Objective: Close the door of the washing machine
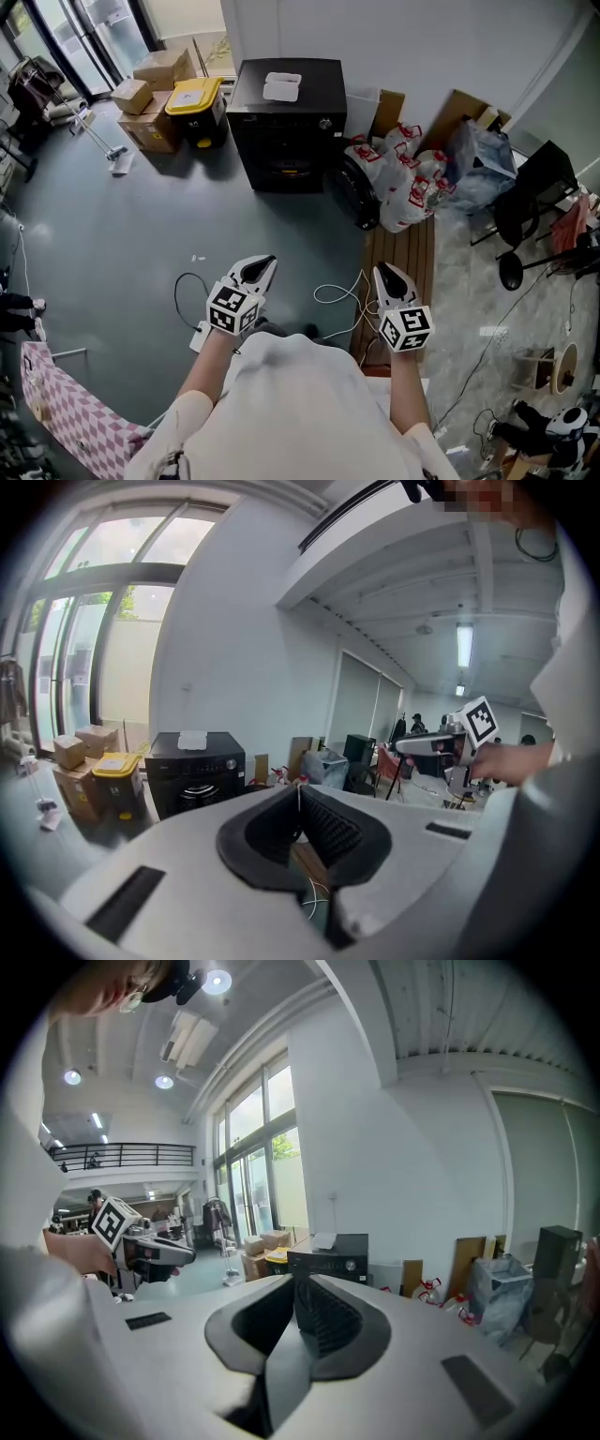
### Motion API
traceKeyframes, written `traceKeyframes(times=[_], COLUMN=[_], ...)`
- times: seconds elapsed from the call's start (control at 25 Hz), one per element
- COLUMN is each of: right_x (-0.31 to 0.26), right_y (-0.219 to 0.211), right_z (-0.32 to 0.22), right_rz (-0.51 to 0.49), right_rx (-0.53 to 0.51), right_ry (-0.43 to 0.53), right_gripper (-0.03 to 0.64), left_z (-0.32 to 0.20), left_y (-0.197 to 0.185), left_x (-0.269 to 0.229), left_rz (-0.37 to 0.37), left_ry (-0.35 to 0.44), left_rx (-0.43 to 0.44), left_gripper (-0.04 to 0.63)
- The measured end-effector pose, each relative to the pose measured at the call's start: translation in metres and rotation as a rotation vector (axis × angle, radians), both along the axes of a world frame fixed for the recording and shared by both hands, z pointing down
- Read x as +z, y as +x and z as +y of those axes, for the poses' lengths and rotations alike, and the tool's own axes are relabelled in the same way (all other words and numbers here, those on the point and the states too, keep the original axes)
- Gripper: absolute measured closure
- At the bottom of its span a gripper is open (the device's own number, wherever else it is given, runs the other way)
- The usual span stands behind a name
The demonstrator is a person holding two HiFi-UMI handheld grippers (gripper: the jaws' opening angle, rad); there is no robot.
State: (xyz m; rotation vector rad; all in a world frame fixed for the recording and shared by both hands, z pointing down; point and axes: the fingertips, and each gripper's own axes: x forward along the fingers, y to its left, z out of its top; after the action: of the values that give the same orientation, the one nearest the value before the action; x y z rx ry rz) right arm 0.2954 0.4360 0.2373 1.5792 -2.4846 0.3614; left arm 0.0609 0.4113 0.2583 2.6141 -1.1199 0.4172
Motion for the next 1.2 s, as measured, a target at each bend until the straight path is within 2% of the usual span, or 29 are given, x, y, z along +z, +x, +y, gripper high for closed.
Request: traceKeyframes(times=[0.28, 0.64, 0.96, 1.2], right_x=[0.010, 0.023, 0.032, 0.037], right_y=[0.005, 0.001, -0.018, -0.042], right_z=[-0.007, -0.026, -0.077, -0.129], right_rz=[-0.004, 0.007, 0.028, 0.034], right_rx=[-0.002, 0.017, 0.063, 0.111], right_ry=[-0.028, -0.056, -0.085, -0.103], right_gripper=[0.492, 0.488, 0.481, 0.476], left_z=[-0.002, -0.026, -0.093, -0.159], left_y=[0.008, -0.002, -0.020, -0.036], left_x=[0.006, 0.014, 0.022, 0.031], left_rz=[-0.007, -0.005, -0.001, -0.012], left_ry=[-0.015, -0.025, -0.039, -0.054], left_rx=[-0.001, 0.004, 0.060, 0.136], left_gripper=[0.581, 0.582, 0.581, 0.581])
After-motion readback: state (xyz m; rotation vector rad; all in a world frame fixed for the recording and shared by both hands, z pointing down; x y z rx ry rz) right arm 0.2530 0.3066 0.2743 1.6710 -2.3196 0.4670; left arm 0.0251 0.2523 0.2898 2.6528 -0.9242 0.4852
